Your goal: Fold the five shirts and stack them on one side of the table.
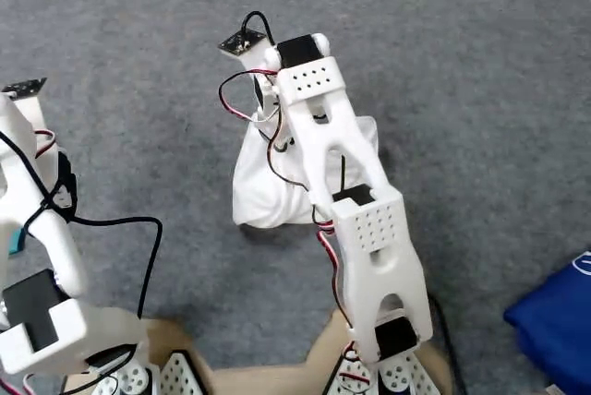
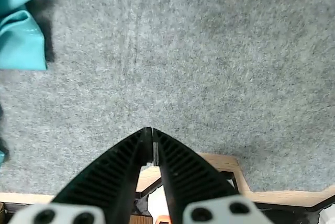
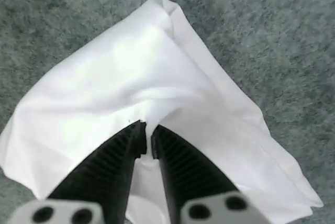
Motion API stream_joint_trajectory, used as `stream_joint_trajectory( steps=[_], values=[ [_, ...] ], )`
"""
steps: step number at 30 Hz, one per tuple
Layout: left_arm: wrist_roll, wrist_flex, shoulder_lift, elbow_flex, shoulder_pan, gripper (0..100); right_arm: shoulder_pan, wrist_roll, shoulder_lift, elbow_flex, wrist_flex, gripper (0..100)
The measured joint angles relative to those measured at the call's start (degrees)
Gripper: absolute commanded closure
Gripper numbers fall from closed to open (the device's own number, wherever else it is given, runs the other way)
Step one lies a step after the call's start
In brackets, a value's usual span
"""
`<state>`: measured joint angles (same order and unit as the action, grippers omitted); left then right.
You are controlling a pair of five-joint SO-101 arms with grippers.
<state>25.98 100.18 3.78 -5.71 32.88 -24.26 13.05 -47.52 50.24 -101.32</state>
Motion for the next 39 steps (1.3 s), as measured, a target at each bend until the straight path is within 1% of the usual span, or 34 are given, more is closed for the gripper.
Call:
stream_joint_trajectory(
  steps=[6, 14, 18, 25, 33, 39],
  values=[
    [0.0, 0.0, 0.0, 0.0, 0.0, 98, 0.0, 0.2, 3.1, -5.7, 0.0, 99.2],
    [0.0, 0.0, 0.0, 0.0, 0.0, 98, 0.2, 4.2, 16.0, -24.3, 0.0, 99.3],
    [0.0, 0.0, 0.0, 0.0, 0.0, 98, 2.7, 6.2, 20.5, -31.3, 0.0, 99.3],
    [0.0, 0.0, 0.0, 0.0, 0.0, 98, 7.1, 9.2, 25.2, -39.4, 0.0, 99.3],
    [0.0, 0.0, 0.0, 0.0, 0.0, 98, 7.4, 10.3, 31.4, -49.3, 0.8, 99.3],
    [0.0, 0.0, 0.0, -1.8, 0.0, 98, 7.4, 10.3, 36.1, -58.2, 4.6, 99.0]
  ],
)
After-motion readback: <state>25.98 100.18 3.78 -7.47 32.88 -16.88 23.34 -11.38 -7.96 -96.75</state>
